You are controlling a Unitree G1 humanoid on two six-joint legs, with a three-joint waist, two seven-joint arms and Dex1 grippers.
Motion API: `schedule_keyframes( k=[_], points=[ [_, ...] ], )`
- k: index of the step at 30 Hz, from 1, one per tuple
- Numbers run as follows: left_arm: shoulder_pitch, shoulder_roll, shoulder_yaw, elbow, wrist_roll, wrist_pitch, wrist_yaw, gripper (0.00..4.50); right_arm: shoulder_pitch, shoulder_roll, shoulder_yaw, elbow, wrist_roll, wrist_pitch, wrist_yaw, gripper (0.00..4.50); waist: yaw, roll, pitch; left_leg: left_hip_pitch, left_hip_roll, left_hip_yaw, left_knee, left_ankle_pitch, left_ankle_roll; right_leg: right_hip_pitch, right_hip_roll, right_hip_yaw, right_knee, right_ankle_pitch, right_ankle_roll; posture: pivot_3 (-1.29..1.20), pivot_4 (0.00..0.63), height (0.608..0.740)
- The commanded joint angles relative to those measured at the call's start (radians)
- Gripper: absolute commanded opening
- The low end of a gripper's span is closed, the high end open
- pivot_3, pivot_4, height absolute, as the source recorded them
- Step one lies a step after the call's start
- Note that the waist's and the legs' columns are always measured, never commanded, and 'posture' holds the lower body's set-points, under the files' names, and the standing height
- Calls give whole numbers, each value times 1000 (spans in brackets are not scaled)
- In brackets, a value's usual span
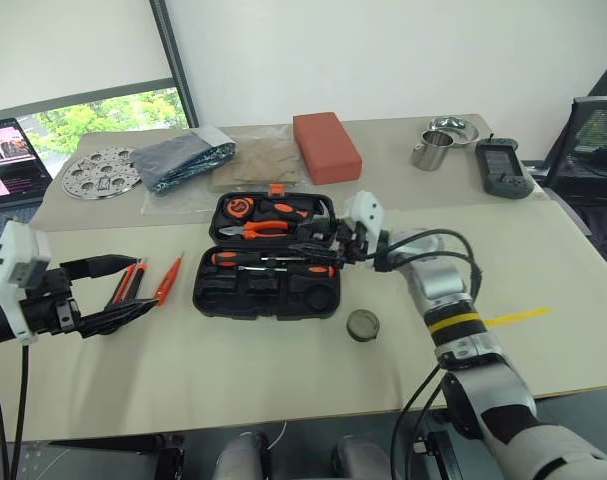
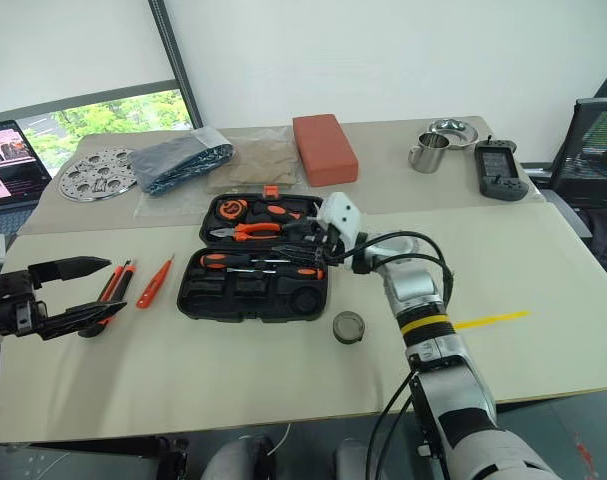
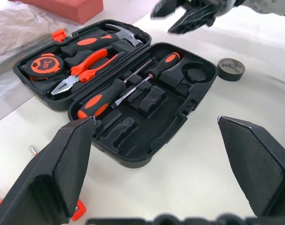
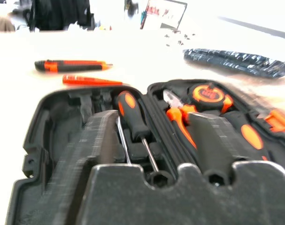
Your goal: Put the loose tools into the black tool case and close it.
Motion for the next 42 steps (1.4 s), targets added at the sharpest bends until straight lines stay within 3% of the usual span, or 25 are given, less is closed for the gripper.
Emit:
schedule_keyframes(
  k=[1, 9, 18, 31, 42],
  points=[
    [-30, 0, -3, 8, -3, -22, 4, 4500, 26, -31, -31, -140, 75, 70, 20, 4461, 0, 0, 0, 0, 0, 0, 0, 0, 0, 0, 0, 0, 0, 0, 0, 0, 150, 740],
    [-36, -108, -17, 21, 54, -51, 161, 4500, 170, -124, -73, -446, 254, 259, 53, 4461, 1, 0, 0, -1, 0, 0, 0, 0, 1, 0, 0, 0, -1, 0, 0, 0, 150, 740],
    [-11, -269, -11, 42, 258, -103, 530, 4500, 326, -246, -174, -695, 396, 377, 4, 4461, 7, -2, 1, -2, 0, -1, 0, 0, 1, 1, 0, 1, -3, 0, 0, 0, 150, 740],
    [-201, -438, -308, 210, 436, -95, 750, 4500, 476, -350, -291, -831, 436, 373, -80, 4461, 32, -3, 0, -2, -1, -1, 1, 0, 1, 2, 0, 1, -4, 0, 1, 0, 150, 740],
    [-320, -477, -381, 327, 486, -25, 840, 4500, 554, -394, -341, -908, 470, 382, -139, 4461, 29, -3, 0, -3, -1, -2, 2, 0, 0, 2, 3, 2, -4, 0, 1, 0, 150, 740]
  ],
)
